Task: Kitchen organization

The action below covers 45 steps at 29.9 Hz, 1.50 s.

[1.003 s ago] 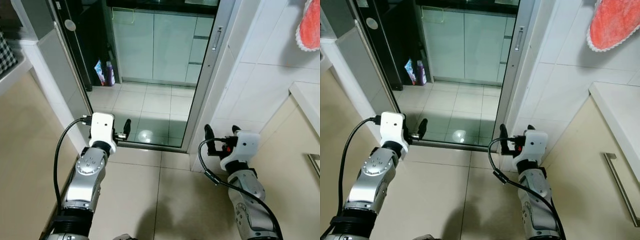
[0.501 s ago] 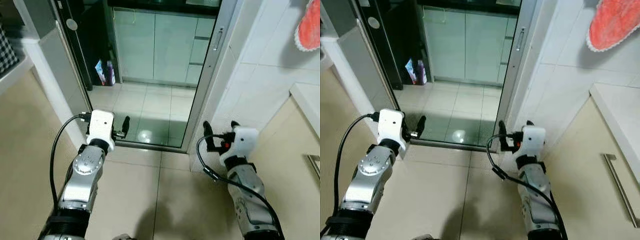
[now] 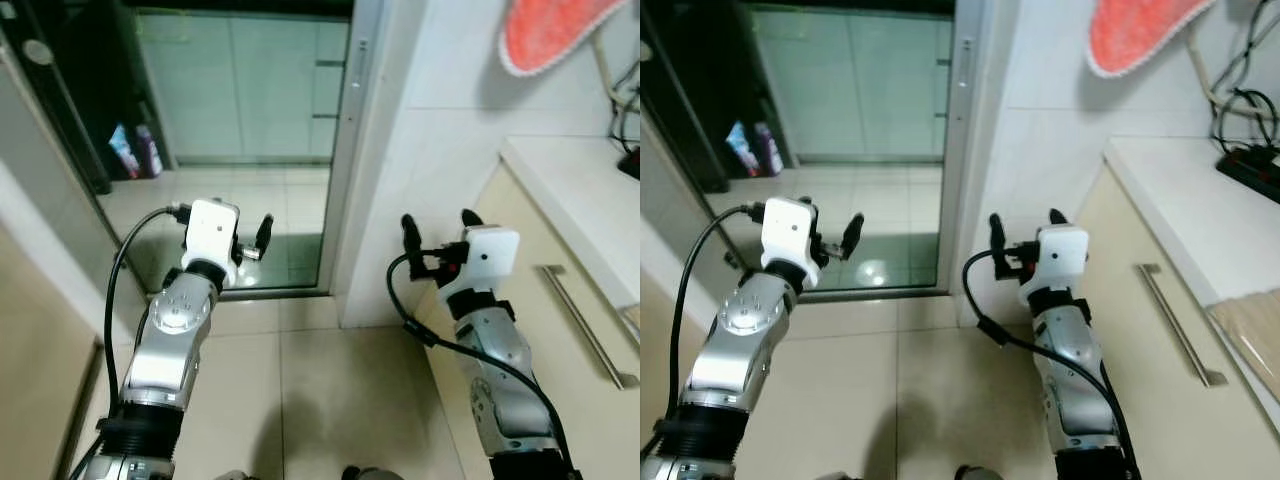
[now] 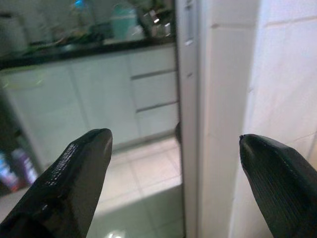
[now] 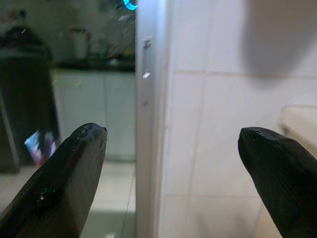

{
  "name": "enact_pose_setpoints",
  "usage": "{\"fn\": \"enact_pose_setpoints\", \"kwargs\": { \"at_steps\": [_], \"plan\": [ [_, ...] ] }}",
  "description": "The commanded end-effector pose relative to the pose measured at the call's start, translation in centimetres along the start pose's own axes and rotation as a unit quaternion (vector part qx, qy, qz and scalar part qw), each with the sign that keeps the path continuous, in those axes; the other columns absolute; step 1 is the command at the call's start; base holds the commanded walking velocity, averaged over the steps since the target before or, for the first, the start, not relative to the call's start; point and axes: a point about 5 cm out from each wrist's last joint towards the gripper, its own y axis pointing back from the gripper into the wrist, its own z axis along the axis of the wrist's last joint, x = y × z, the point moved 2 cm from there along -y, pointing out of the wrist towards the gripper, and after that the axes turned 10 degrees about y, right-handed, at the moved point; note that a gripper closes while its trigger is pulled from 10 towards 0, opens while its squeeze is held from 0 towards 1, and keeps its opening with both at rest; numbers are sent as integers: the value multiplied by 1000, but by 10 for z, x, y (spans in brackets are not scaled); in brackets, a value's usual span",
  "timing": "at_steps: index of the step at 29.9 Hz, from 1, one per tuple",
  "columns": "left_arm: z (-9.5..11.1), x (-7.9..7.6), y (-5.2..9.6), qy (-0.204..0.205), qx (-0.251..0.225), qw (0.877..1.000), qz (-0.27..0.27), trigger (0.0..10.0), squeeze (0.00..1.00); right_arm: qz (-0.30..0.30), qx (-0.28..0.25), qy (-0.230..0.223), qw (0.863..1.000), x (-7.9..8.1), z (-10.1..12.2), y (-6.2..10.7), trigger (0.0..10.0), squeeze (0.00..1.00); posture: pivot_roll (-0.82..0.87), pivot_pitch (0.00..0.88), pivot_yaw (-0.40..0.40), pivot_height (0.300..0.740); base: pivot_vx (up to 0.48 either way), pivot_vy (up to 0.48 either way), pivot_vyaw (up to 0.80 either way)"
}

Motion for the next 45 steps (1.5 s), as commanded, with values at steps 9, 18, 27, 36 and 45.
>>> {"fn": "enact_pose_setpoints", "kwargs": {
  "at_steps": [9,18,27,36,45],
  "plan": [
    [62,-21,-10,18,-59,995,-84,10000,0,-68,-85,27,994,-25,64,-22,10000,0,9,0,-15,740,0,0,-800],
    [58,-39,-7,32,-66,991,-109,10000,0,-99,-100,9,990,-32,83,-21,10000,0,6,3,-10,740,0,0,-800],
    [81,-33,-6,2,-132,989,-66,10000,0,-87,-83,16,993,-24,76,-20,10000,0,16,0,-32,740,0,0,-800],
    [81,-34,-8,52,-117,989,-76,10000,0,-95,-74,9,993,-26,72,-18,10000,0,6,0,-25,740,0,0,-800],
    [64,-25,-8,64,-101,992,-44,10000,0,-95,-51,25,994,-27,59,-6,10000,0,0,0,-19,740,0,0,-800]
  ]
}}
